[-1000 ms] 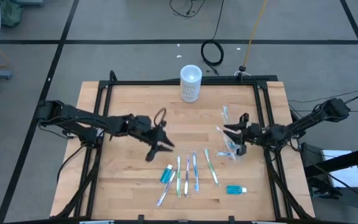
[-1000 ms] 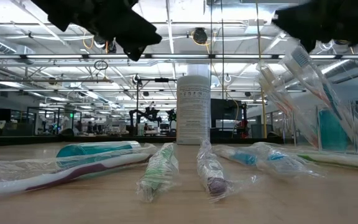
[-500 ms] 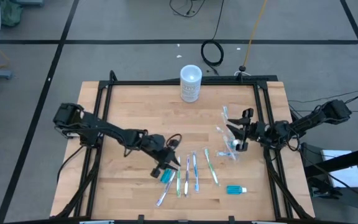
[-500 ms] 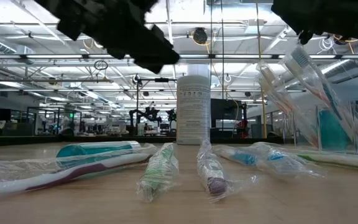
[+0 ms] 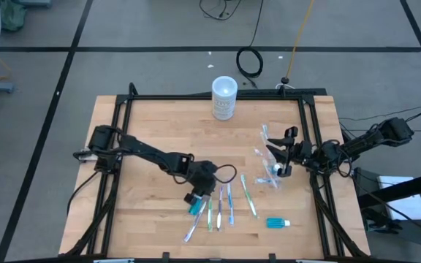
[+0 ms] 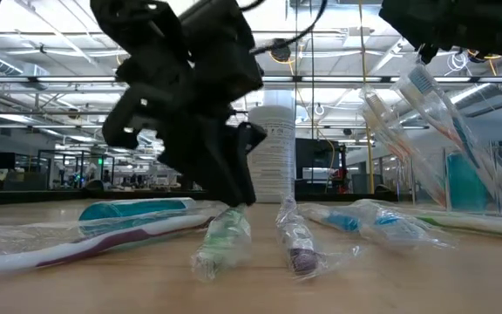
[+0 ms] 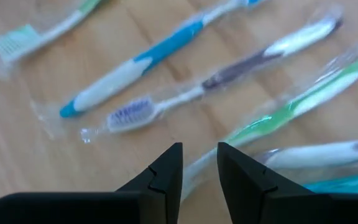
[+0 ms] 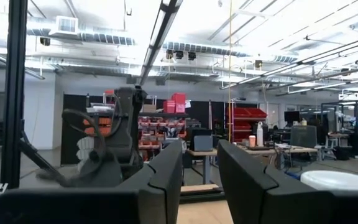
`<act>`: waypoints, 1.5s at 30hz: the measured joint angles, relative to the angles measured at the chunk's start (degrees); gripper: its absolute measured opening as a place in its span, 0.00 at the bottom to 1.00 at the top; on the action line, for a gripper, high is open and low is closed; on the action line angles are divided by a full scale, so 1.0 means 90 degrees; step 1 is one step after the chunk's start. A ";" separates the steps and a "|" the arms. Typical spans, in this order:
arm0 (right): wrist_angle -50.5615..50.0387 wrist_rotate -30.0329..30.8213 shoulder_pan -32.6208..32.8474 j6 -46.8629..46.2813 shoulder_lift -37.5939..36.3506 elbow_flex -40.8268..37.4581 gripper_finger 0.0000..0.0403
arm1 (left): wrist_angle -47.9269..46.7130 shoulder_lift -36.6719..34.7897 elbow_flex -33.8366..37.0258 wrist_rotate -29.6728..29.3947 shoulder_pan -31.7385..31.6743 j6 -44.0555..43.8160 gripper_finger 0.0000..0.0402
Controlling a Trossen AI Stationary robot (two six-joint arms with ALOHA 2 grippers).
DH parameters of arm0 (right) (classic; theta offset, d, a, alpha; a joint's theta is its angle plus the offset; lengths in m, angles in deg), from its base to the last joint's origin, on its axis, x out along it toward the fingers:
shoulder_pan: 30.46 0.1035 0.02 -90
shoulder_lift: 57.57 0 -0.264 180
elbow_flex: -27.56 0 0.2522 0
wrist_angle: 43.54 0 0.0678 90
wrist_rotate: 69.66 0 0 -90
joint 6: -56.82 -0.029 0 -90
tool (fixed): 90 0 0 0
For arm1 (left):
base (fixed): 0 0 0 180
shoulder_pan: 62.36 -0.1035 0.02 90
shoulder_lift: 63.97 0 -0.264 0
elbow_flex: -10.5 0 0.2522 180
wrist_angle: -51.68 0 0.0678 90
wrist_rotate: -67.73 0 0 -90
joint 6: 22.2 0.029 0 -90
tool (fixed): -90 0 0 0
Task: Pick & Place toothbrushing station
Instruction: Put the left green toothbrush into the transparent organizer
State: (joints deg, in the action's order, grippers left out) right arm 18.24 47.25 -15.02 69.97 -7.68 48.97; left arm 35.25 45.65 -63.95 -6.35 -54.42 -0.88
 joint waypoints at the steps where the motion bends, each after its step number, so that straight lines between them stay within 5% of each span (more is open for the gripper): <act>1: 0.0002 -0.0002 0.0000 0.0028 -0.0002 0.0000 0.23 | -0.0022 0.0056 -0.0007 -0.0006 -0.0020 0.0095 0.26; 21: -0.0042 -0.0002 0.0000 0.0105 -0.0004 -0.0001 0.23 | -0.0446 0.0186 -0.0022 -0.0409 -0.0081 0.0904 0.33; 33: -0.0038 -0.0001 0.0000 0.0093 -0.0006 -0.0001 0.23 | -0.1007 0.0073 -0.0019 -0.0483 -0.0112 0.1847 0.03; 45: -0.0039 -0.0010 0.0000 -0.0114 -0.0007 -0.0001 0.23 | -0.1878 -0.1322 0.0015 -0.3593 0.0166 0.4236 0.02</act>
State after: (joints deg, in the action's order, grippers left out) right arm 17.89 47.16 -15.02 68.94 -7.74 48.96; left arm 18.34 33.75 -63.81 -38.68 -52.93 37.24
